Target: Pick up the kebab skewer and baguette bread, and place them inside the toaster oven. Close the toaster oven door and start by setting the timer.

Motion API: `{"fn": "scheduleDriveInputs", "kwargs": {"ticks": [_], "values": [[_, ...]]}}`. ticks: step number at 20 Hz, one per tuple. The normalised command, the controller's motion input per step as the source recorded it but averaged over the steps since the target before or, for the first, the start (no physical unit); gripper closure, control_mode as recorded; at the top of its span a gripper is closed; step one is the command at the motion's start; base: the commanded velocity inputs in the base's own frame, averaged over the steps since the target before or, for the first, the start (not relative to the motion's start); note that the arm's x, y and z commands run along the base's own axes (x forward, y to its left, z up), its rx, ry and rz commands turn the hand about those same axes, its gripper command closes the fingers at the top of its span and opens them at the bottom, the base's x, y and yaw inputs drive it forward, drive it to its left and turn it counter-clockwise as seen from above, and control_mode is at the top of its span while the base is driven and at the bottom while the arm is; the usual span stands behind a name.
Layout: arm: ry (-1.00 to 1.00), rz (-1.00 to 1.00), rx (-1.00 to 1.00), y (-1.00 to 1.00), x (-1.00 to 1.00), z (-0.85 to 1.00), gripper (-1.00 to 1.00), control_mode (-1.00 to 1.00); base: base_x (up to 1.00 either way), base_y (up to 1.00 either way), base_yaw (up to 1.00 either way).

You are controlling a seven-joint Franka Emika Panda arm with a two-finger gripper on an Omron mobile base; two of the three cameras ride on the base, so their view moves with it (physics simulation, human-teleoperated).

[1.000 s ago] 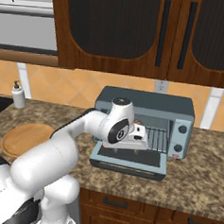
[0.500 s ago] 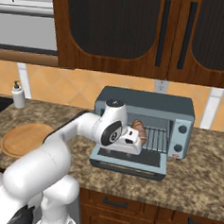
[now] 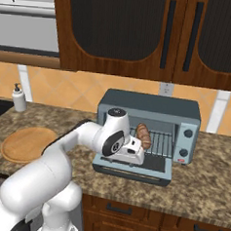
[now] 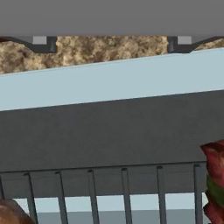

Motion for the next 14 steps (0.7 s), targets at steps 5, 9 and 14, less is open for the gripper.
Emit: {"fn": "scheduleDriveInputs", "kwargs": {"ticks": [5, 9, 14], "values": [[-0.01, -0.02, 0.0, 0.01, 0.0, -0.2, -1.0, -1.0, 0.0, 0.0, 0.0], [-0.04, -0.06, 0.0, 0.02, 0.13, -0.11, -1.0, -1.0, 0.0, 0.0, 0.0], [-0.05, -0.06, 0.0, 0.0, 0.25, 0.0, -1.0, -1.0, 0.0, 0.0, 0.0]]}}
